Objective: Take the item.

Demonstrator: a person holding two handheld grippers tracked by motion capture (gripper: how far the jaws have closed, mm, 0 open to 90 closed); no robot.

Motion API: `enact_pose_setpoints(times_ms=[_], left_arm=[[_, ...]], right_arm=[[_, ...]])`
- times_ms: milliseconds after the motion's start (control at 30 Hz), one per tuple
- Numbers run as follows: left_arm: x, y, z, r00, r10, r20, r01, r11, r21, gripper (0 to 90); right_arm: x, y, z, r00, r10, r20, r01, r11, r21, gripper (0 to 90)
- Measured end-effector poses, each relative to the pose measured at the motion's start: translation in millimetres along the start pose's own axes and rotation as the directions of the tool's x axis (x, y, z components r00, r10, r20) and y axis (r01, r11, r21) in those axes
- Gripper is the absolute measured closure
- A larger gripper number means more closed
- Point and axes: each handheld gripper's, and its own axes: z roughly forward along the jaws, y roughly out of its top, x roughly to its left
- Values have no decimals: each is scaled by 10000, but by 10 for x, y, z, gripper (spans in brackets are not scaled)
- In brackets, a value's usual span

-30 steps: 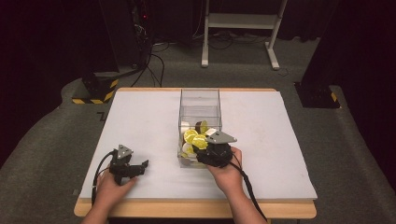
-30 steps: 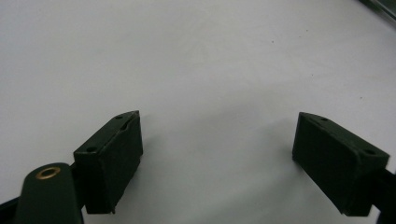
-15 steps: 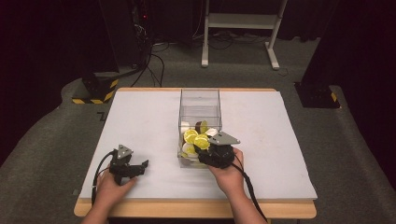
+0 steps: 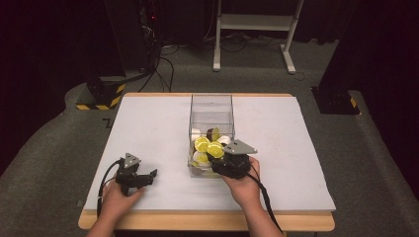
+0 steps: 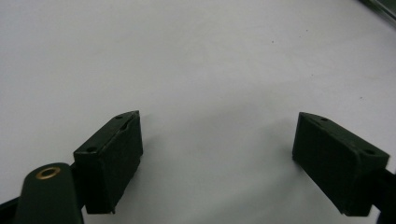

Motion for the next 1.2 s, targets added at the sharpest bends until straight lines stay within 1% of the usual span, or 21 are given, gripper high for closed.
enact_pose_setpoints(times_ms=[700, 1200], left_arm=[[0, 0, 0, 10000, -12, 2, 12, 10000, -1, 162], [0, 0, 0, 10000, -7, 2, 7, 10000, 2, 163]], right_arm=[[-141, 39, -153, 9993, 248, 287, -234, 9985, -496, 382], [-226, 54, -229, 9981, 408, 469, -376, 9970, -682, 383]])
